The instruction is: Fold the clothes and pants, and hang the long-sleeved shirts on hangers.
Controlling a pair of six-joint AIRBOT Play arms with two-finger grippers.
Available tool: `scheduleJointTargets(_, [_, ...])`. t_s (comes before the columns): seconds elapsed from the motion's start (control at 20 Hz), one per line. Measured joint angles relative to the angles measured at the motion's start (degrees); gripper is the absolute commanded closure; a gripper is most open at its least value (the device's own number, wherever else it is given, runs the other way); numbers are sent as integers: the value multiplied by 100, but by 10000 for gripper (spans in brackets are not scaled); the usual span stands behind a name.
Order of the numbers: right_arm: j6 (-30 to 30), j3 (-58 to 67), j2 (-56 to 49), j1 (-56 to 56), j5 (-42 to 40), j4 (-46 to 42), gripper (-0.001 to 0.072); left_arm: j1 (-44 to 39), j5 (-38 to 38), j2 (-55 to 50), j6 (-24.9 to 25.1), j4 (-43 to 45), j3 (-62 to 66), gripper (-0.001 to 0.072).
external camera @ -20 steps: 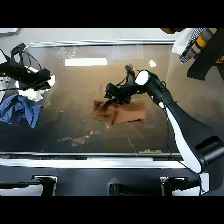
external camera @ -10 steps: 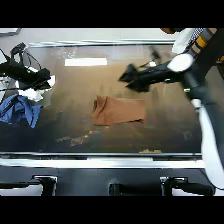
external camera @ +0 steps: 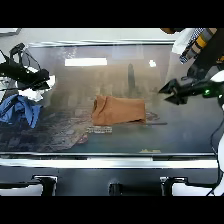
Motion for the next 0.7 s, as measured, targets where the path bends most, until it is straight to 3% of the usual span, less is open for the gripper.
scheduleJointTargets(0.4, [-1021,-723,-1209,463,-503,680,203,4,0,0,205,103,0,687])
scheduleJointTargets(0.5, [-1078,-750,-1384,632,-632,713,346,4,0,0,225,107,0,688])
scheduleJointTargets(0.6, [-1119,-763,-1486,772,-739,758,674,4,0,0,227,107,0,687])
scheduleJointTargets(0.7, [-1172,-763,-1517,839,-800,896,683,4,-2,0,234,118,0,688])
